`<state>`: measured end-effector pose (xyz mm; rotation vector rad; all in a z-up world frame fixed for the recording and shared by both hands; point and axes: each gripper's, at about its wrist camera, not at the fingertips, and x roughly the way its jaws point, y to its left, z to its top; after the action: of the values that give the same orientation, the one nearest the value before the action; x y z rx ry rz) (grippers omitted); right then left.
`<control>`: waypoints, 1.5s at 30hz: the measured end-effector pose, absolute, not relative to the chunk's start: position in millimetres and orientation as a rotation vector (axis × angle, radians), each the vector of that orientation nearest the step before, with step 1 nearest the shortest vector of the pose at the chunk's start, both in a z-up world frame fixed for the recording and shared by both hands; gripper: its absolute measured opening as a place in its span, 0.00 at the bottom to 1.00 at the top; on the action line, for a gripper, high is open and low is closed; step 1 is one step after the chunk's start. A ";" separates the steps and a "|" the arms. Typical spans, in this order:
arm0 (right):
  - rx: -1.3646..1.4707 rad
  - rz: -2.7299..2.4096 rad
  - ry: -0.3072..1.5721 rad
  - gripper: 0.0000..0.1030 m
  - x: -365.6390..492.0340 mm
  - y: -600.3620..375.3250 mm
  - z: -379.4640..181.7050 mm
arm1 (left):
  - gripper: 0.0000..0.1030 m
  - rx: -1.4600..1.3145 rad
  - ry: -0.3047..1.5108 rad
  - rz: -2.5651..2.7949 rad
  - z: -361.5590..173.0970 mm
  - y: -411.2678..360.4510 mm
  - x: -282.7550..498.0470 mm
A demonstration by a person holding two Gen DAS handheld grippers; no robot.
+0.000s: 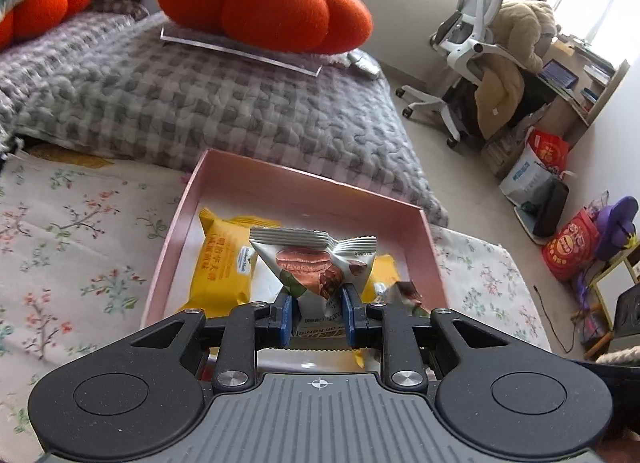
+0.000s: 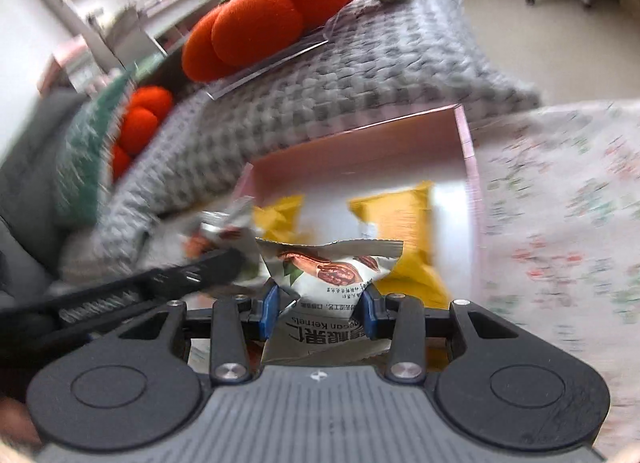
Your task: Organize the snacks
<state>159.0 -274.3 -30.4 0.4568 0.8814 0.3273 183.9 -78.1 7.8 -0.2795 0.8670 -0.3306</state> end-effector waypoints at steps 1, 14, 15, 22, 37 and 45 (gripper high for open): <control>0.490 0.334 0.884 0.36 162.2 -275.5 -33.6 | 0.20 -0.282 0.878 -0.326 3.0 -78.5 189.0; 0.376 0.267 0.853 0.42 193.2 -268.9 -46.8 | 0.12 -0.332 0.915 -0.273 -20.7 -74.0 209.6; 0.367 0.254 0.854 0.42 193.0 -269.0 -46.8 | 0.12 -0.335 0.910 -0.272 -18.8 -71.3 208.6; 0.329 0.185 0.774 0.71 174.1 -270.2 -31.0 | 0.23 -0.336 0.881 -0.239 4.7 -54.0 189.0; 0.182 0.187 0.785 1.00 103.1 -265.2 -3.6 | 0.58 -0.122 0.872 -0.193 16.4 -41.9 92.2; 0.284 0.188 0.891 1.00 76.4 -287.0 -19.7 | 0.66 -0.079 0.960 -0.307 -10.4 -48.7 61.8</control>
<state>76.4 -287.0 -19.7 0.2840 0.8908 0.1877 61.8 -48.7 -10.4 -0.0788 0.9601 -0.3067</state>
